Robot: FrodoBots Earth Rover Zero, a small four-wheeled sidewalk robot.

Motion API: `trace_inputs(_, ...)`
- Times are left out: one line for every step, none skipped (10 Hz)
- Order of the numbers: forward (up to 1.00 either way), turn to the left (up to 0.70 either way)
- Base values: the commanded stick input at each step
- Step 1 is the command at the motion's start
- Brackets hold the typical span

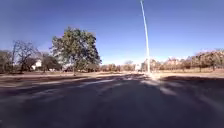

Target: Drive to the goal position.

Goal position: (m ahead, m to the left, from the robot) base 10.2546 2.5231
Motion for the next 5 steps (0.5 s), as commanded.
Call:
trace_inputs(0.5, -0.02)
trace_inputs(0.5, -0.04)
trace_inputs(0.5, -0.05)
trace_inputs(0.5, 0.0)
trace_inputs(0.5, 0.0)
